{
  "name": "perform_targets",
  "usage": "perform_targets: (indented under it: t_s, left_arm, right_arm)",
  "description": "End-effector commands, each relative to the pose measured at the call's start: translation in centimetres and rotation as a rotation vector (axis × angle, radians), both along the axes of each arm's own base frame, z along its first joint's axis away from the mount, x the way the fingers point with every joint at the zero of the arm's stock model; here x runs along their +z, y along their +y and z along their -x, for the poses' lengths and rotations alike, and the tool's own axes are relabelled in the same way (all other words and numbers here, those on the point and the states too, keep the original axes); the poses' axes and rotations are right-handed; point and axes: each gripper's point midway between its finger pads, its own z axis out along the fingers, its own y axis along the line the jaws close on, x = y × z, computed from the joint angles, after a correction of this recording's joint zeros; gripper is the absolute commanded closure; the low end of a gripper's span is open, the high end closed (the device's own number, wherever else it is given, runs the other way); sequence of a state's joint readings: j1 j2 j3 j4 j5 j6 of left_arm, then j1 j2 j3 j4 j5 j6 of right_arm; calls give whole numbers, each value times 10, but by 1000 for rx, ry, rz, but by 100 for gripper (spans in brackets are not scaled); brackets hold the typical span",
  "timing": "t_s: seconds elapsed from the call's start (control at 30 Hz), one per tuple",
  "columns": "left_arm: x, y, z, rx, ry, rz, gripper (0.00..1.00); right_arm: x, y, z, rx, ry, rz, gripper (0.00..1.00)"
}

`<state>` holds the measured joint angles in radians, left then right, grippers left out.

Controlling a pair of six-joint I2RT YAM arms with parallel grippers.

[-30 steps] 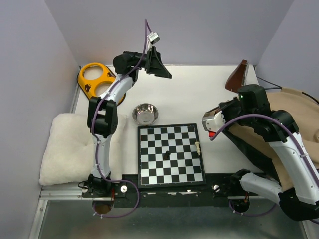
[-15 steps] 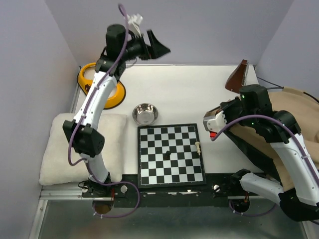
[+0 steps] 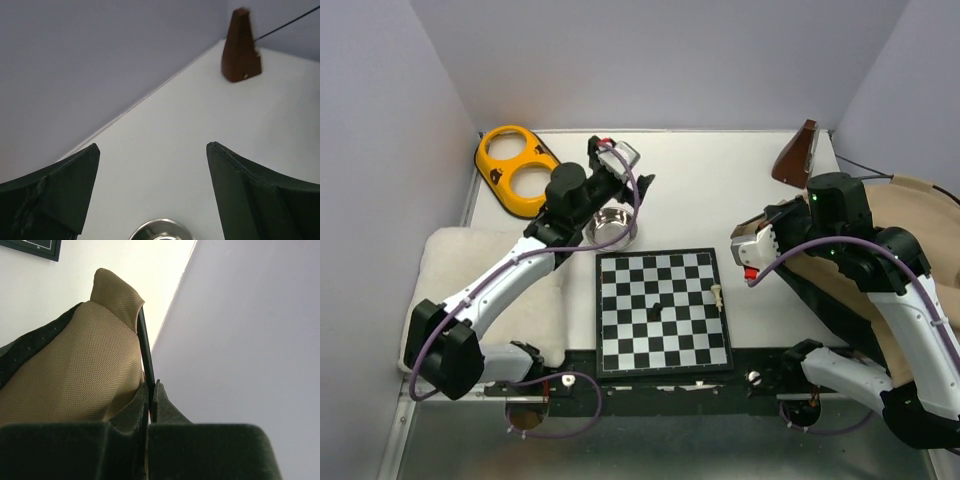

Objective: Set up the pet tent

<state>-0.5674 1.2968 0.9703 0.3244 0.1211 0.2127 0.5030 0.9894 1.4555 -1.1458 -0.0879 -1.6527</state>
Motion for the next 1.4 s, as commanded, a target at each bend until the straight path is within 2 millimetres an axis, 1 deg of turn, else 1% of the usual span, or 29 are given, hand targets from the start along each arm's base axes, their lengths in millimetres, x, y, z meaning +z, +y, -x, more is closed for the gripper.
perform_targets:
  t_s: [0.0,0.03,0.07,0.13,0.17,0.23,0.33,0.37,0.5,0.6,0.7,0.77,0.87,0.9,1.07,1.17,1.27,1.37]
  left_arm:
    - [51,-53,85,-473,159,314,1]
    - [54,-63,108,-588,145,398,1]
    - [53,-70,122,-651,156,456,3]
    - [50,-94,140,-756,194,458,13]
    - [47,-104,144,-785,226,473,16]
    - [41,-118,149,-836,224,487,23]
    - [36,-140,160,-904,167,460,25]
    - [36,-145,165,-933,153,462,25]
    - [30,-160,169,-963,148,471,26]
    - [30,-168,170,-974,134,481,27]
    - [31,-176,173,-985,124,490,30]
    - [28,-181,175,-993,128,493,35]
    - [20,-187,173,-982,136,496,39]
    - [18,-188,172,-980,139,495,41]
    - [11,-193,170,-978,152,489,46]
    - [10,-194,166,-962,152,492,52]
    - [14,-196,164,-956,146,504,58]
    - [15,-200,164,-966,153,506,70]
  right_arm:
    - [-9,-10,9,-51,55,1,99]
    - [-9,-10,9,-48,51,-2,99]
    - [-9,-9,9,-43,48,-4,99]
    - [-8,-10,9,-42,40,-2,99]
    - [-6,-9,10,-39,35,-6,99]
    - [-4,-9,11,-37,36,-11,99]
    - [-5,-9,12,-39,45,-11,99]
    - [-5,-10,13,-40,44,-11,99]
    - [-6,-10,14,-38,50,-10,99]
    - [-8,-10,14,-39,55,-8,99]
    - [-9,-10,14,-38,56,-11,99]
    - [-9,-9,14,-39,58,-11,99]
    - [-7,-9,14,-40,51,-17,99]
    - [-7,-10,14,-40,52,-16,99]
    - [-7,-11,15,-43,53,-17,99]
    - [-6,-11,17,-41,56,-18,99]
    - [-8,-11,18,-42,59,-17,99]
    - [-9,-11,18,-41,63,-13,99]
